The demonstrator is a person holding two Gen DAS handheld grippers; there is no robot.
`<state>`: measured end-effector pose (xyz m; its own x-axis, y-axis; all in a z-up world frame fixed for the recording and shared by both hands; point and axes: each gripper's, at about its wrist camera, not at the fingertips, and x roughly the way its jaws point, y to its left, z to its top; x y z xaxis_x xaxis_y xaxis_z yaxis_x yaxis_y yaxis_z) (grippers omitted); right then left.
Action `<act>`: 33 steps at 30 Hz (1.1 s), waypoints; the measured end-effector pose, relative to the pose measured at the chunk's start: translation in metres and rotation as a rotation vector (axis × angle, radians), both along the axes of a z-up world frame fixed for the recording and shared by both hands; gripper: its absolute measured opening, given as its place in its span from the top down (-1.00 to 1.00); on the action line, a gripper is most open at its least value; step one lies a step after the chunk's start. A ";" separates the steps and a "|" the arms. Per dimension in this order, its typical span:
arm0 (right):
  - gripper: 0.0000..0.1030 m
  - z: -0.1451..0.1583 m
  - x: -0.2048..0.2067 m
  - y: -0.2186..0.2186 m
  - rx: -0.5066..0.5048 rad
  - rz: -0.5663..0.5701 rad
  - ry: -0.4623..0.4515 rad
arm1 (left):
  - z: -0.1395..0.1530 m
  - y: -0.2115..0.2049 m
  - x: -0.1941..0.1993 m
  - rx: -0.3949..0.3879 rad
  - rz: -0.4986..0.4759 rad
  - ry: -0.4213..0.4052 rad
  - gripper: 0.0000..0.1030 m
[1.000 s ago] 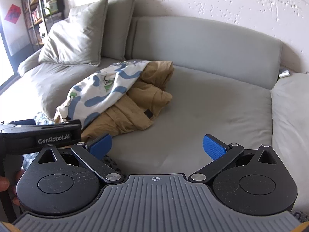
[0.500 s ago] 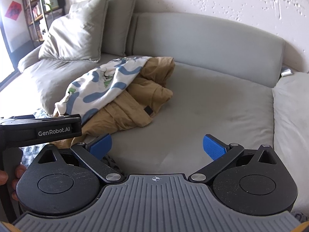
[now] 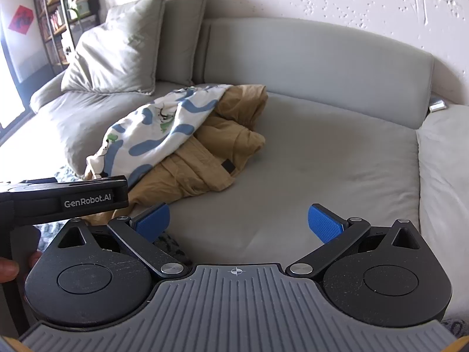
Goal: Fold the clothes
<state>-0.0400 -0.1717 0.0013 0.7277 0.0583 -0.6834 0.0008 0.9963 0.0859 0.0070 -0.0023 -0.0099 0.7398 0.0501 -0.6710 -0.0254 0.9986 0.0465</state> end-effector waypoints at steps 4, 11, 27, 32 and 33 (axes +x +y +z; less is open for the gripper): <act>-1.00 0.000 0.000 0.001 -0.002 0.001 0.001 | 0.001 0.000 0.000 0.001 0.001 -0.003 -0.99; -1.00 -0.002 -0.001 0.000 -0.004 -0.004 0.003 | 0.000 0.002 0.000 0.001 0.010 0.000 -0.99; -1.00 -0.003 -0.002 -0.002 -0.004 -0.008 0.006 | -0.001 0.001 -0.001 0.003 0.010 0.005 -0.99; -1.00 -0.002 -0.002 -0.002 -0.004 -0.007 0.006 | -0.001 0.001 -0.001 0.004 0.009 0.003 -0.99; -1.00 -0.002 -0.002 -0.002 -0.004 -0.006 0.006 | -0.001 0.001 -0.001 0.004 0.009 0.004 -0.99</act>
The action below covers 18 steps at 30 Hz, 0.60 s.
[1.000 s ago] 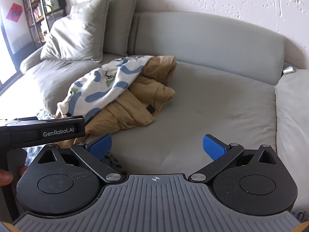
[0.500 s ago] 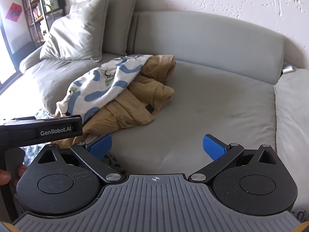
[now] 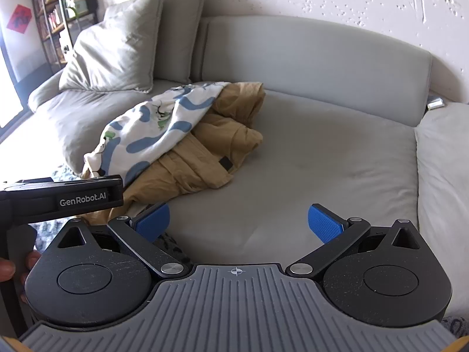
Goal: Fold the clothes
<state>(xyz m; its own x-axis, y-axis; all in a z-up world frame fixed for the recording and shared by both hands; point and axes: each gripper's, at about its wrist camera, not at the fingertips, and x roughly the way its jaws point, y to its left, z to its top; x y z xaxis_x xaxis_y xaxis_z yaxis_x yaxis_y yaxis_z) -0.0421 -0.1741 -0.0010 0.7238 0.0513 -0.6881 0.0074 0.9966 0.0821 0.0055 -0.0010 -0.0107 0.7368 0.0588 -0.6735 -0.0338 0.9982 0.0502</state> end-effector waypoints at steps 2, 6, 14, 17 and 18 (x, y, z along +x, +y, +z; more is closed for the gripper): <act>-1.00 0.000 0.000 0.000 0.000 -0.002 0.001 | 0.000 0.000 0.000 -0.002 0.000 0.002 -0.99; -1.00 -0.001 0.001 -0.001 0.000 -0.008 0.002 | -0.001 0.000 0.000 -0.002 0.000 0.003 -0.99; -1.00 -0.004 0.006 0.004 0.010 -0.009 -0.003 | 0.000 0.021 0.008 -0.036 0.059 -0.018 -0.99; -1.00 -0.006 0.010 0.006 0.032 -0.006 -0.004 | -0.001 0.036 0.012 -0.071 0.088 -0.029 -0.99; -1.00 -0.007 0.013 0.008 0.039 -0.005 -0.005 | -0.001 0.042 0.014 -0.085 0.101 -0.037 -0.99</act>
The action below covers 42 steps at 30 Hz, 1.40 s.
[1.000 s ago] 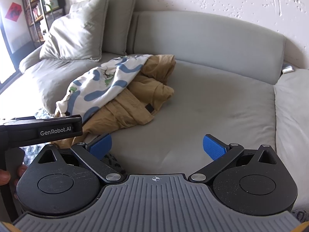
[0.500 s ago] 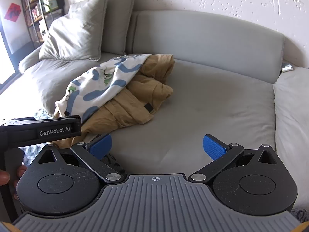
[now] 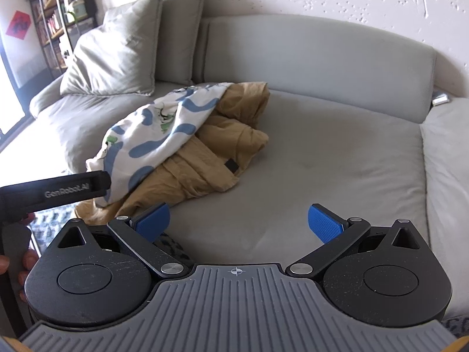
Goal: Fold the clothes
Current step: 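Grasp the panda-print sheet with the right tool and lift it off the tan jacket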
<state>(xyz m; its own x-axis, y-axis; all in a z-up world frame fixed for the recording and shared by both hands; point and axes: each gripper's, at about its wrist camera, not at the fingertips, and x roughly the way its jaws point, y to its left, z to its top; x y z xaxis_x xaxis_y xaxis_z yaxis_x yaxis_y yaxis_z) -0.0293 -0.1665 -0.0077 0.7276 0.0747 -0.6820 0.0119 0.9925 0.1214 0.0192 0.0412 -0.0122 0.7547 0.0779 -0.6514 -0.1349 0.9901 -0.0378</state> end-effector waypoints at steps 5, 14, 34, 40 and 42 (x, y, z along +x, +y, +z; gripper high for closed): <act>-1.00 -0.006 0.016 0.011 0.021 0.001 -0.012 | 0.000 0.034 0.009 -0.028 0.080 -0.034 -0.99; -1.00 -0.019 0.063 0.044 0.158 0.103 -0.038 | -0.009 0.100 0.023 -0.021 0.233 -0.024 -0.98; -0.71 -0.071 0.156 0.216 -0.189 0.522 -0.053 | -0.054 0.162 0.030 -0.143 0.457 0.091 -0.98; 0.91 -0.098 0.181 0.221 -0.280 0.461 0.001 | -0.054 0.158 0.030 -0.152 0.437 0.119 -0.98; 0.93 -0.081 0.188 0.191 -0.151 0.375 -0.031 | -0.048 0.149 0.029 -0.140 0.388 0.106 -0.98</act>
